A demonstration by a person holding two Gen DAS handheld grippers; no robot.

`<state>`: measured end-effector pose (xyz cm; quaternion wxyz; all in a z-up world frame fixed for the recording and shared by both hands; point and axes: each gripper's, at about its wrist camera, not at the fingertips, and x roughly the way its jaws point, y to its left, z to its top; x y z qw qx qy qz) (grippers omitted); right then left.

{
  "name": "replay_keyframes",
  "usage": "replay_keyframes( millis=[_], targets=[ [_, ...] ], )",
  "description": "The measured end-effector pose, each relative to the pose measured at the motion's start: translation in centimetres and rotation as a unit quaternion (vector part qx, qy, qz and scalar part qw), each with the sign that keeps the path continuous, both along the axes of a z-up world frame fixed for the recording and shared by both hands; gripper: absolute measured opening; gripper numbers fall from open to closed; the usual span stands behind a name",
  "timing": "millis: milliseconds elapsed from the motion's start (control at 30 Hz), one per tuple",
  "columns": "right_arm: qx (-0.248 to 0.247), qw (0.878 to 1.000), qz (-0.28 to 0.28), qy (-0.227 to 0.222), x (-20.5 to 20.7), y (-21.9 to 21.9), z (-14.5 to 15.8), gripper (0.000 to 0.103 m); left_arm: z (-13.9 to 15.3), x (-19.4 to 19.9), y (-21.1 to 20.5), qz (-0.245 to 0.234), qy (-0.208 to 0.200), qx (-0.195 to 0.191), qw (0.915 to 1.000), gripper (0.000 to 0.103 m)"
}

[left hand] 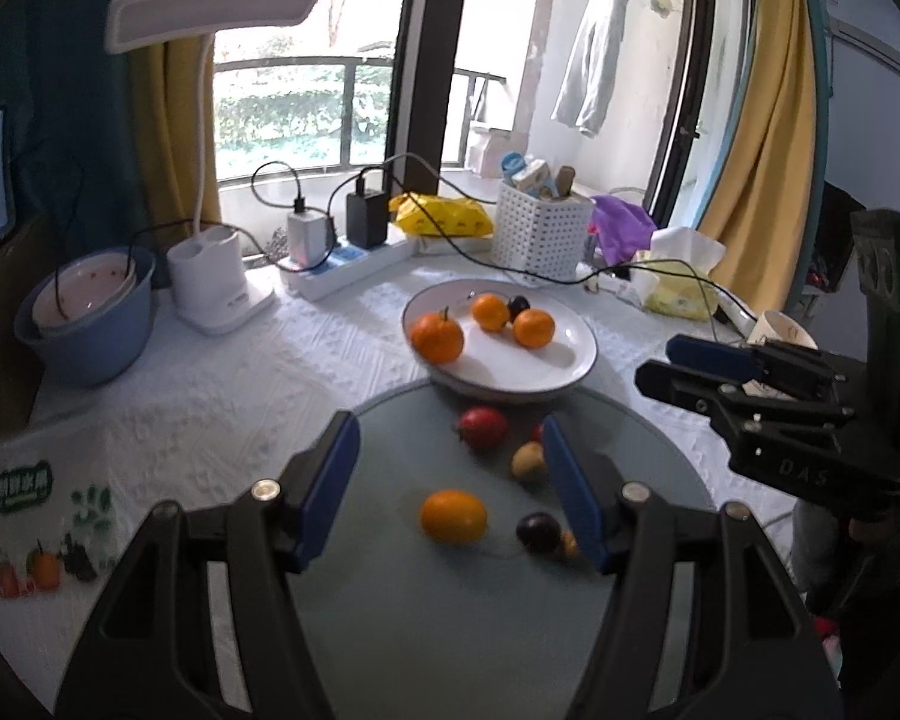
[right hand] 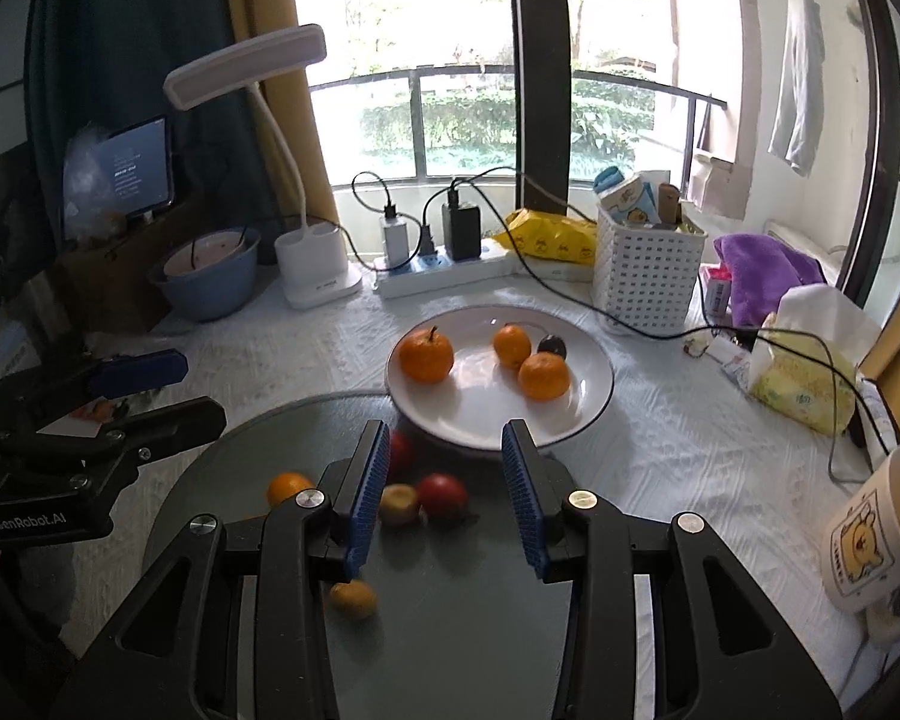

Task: Organize fruits
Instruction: 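Withdraw both open grippers from the plate back over the tray, then grasp and lift the small brown fruit with the right gripper while the left grasps a dark plum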

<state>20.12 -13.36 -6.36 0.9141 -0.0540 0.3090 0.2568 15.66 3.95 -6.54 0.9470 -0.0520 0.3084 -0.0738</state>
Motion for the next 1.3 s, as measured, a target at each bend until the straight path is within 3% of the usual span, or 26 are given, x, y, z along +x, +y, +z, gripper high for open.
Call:
replay_keyframes(
  millis=[267,933,1033,1300],
  targets=[
    [-0.014,1.0,0.017,0.014,-1.9,1.0,-1.7,0.041,-2.1,-2.0,0.8,0.015,0.014,-0.002,0.9998,0.065],
    [-0.046,0.993,0.062,0.094,-3.1,3.4,-8.0,0.041,-6.5,-2.1,0.4,0.025,0.074,-0.003,0.9969,0.065],
    [-0.051,0.992,0.064,0.098,-3.0,3.5,-8.5,0.027,-6.6,-2.0,0.1,0.025,0.078,-0.001,0.9967,0.065],
    [-0.033,0.994,0.057,0.086,-2.5,1.6,-7.8,0.027,-6.2,-1.0,-2.1,0.005,0.082,0.023,0.9963,0.065]
  ],
)
